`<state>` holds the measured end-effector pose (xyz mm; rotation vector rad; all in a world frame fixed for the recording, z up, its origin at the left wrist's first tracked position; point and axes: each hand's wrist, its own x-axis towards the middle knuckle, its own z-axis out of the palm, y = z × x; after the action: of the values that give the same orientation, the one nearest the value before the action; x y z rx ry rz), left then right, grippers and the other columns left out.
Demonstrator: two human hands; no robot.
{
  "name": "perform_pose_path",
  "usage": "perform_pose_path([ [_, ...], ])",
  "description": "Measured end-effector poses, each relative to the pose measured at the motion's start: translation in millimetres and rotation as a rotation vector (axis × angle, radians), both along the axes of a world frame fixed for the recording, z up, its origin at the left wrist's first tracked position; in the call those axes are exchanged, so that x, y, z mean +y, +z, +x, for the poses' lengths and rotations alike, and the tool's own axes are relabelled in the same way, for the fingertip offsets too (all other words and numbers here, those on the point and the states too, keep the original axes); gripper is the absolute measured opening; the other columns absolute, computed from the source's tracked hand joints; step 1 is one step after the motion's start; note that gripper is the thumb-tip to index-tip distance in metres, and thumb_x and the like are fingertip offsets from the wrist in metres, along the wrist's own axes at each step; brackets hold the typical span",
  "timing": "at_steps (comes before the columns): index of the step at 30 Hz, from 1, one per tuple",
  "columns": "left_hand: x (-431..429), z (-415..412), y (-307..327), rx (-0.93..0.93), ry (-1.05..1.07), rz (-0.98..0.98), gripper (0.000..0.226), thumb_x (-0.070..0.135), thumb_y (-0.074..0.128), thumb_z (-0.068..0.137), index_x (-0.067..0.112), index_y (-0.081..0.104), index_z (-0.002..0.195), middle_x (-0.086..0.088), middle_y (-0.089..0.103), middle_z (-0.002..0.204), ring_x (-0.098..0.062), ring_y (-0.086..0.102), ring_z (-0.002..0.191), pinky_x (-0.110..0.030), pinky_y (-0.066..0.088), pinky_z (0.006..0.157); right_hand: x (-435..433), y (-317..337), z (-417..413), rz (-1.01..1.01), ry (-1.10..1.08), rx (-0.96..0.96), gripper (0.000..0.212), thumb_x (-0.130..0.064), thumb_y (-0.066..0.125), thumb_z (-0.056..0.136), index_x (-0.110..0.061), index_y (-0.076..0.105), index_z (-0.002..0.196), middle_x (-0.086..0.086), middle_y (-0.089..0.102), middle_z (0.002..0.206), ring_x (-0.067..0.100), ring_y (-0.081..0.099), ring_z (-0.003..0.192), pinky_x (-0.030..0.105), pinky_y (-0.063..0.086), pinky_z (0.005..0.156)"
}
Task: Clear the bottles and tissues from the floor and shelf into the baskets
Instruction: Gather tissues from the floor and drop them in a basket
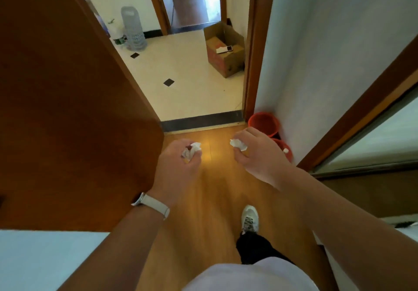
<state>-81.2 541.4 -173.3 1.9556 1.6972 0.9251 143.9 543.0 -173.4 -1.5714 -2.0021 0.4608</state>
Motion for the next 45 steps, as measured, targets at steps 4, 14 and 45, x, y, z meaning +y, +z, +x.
perform_pose_path([
  [4, 78.8, 40.2, 6.3, 0.058, -0.047, -0.048, 0.018, 0.047, 0.062, 0.091, 0.044, 0.054, 0.107, 0.024, 0.059, 0.096, 0.007, 0.059, 0.089, -0.006, 0.043, 0.07, 68.3, 0.6, 38.9, -0.004, -0.032, 0.023, 0.028, -0.03, 0.061, 0.09, -0.025, 0.058, 0.118, -0.01, 0.059, 0.11, 0.006, 0.051, 0.092, 0.006, 0.038, 0.073],
  [14, 211.3, 144.8, 11.8, 0.192, -0.281, -0.057, 0.025, 0.034, 0.066, 0.091, 0.022, 0.064, 0.112, 0.016, 0.057, 0.099, 0.0, 0.056, 0.083, -0.009, 0.042, 0.07, 166.3, 2.6, 143.9, -0.075, -0.229, -0.011, 0.034, -0.036, 0.063, 0.089, -0.03, 0.055, 0.122, -0.013, 0.058, 0.114, 0.002, 0.047, 0.092, 0.002, 0.025, 0.071],
  [45, 607.3, 252.3, -171.4, 0.185, -0.94, -0.466, 0.014, 0.036, 0.06, 0.091, 0.038, 0.06, 0.105, 0.02, 0.057, 0.089, 0.001, 0.056, 0.078, -0.012, 0.041, 0.059, 449.4, -146.9, 181.2, -0.482, -0.945, 0.106, 0.029, -0.026, 0.061, 0.088, -0.021, 0.058, 0.116, -0.003, 0.056, 0.113, 0.018, 0.055, 0.094, 0.033, 0.047, 0.076],
])
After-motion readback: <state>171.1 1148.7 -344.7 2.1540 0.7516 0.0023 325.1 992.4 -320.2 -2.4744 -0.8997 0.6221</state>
